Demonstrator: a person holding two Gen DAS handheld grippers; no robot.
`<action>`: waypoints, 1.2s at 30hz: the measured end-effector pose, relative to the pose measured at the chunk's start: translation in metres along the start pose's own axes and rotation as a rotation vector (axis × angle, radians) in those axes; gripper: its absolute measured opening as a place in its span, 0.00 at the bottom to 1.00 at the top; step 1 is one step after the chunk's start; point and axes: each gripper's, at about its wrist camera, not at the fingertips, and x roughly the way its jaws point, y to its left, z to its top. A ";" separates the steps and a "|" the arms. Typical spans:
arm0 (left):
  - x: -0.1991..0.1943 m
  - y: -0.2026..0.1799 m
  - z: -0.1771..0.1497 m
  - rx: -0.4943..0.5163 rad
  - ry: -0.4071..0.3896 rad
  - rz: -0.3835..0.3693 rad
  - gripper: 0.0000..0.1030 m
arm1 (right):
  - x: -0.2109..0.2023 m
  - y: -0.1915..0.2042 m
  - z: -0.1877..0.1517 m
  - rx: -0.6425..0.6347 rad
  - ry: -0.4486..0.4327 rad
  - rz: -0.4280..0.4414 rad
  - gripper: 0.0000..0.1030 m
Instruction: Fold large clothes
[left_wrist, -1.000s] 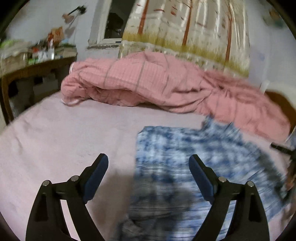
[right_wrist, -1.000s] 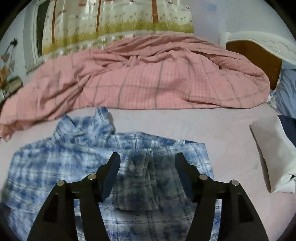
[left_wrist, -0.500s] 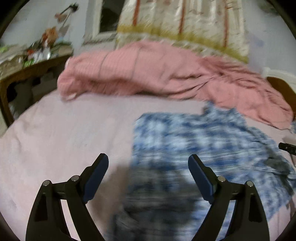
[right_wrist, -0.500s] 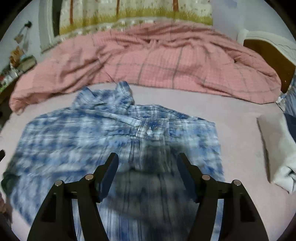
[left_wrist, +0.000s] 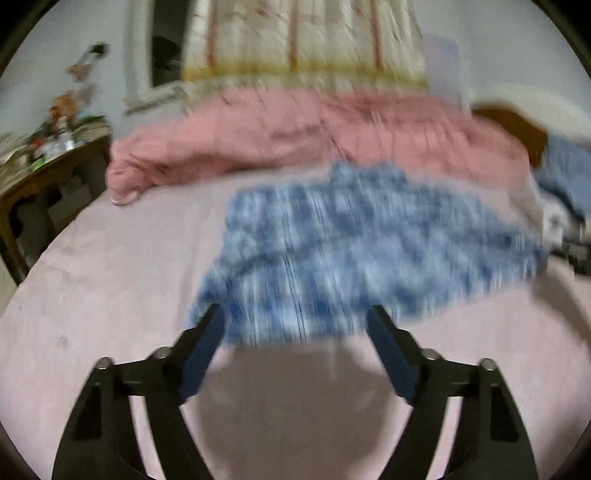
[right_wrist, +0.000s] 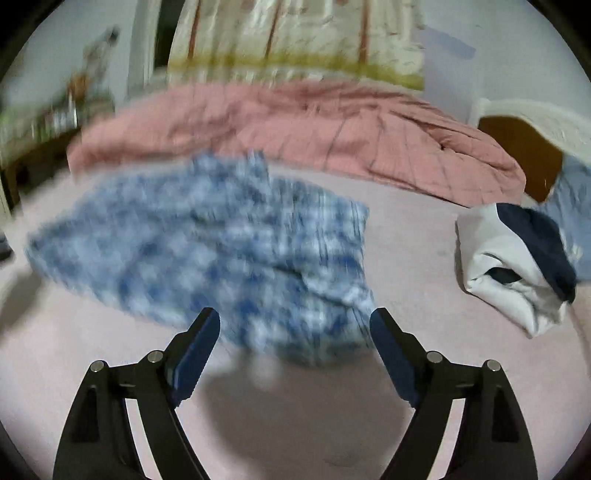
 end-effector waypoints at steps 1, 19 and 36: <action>0.000 -0.003 -0.003 0.017 -0.009 0.015 0.70 | 0.006 0.002 -0.002 -0.032 0.022 -0.027 0.83; 0.075 -0.038 -0.007 0.270 0.161 0.204 0.71 | 0.045 0.041 -0.014 -0.142 0.122 -0.042 0.82; 0.104 -0.041 0.005 0.297 0.157 0.193 0.60 | 0.070 0.024 -0.002 -0.058 0.194 0.072 0.74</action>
